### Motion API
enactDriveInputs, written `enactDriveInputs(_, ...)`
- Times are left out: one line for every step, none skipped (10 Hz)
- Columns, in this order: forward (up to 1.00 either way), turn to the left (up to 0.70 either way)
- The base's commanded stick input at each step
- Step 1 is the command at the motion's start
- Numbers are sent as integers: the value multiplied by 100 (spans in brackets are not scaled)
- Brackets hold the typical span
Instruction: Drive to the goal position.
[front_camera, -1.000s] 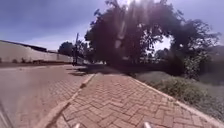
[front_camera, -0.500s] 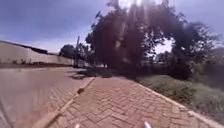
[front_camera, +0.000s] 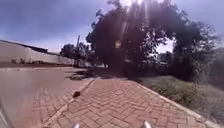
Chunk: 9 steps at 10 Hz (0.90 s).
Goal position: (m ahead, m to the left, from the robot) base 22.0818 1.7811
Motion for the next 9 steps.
enactDriveInputs(70, -4)
enactDriveInputs(70, -10)
enactDriveInputs(70, -19)
enactDriveInputs(70, -30)
enactDriveInputs(70, 0)
enactDriveInputs(70, 0)
enactDriveInputs(70, 0)
enactDriveInputs(70, 0)
enactDriveInputs(70, 0)
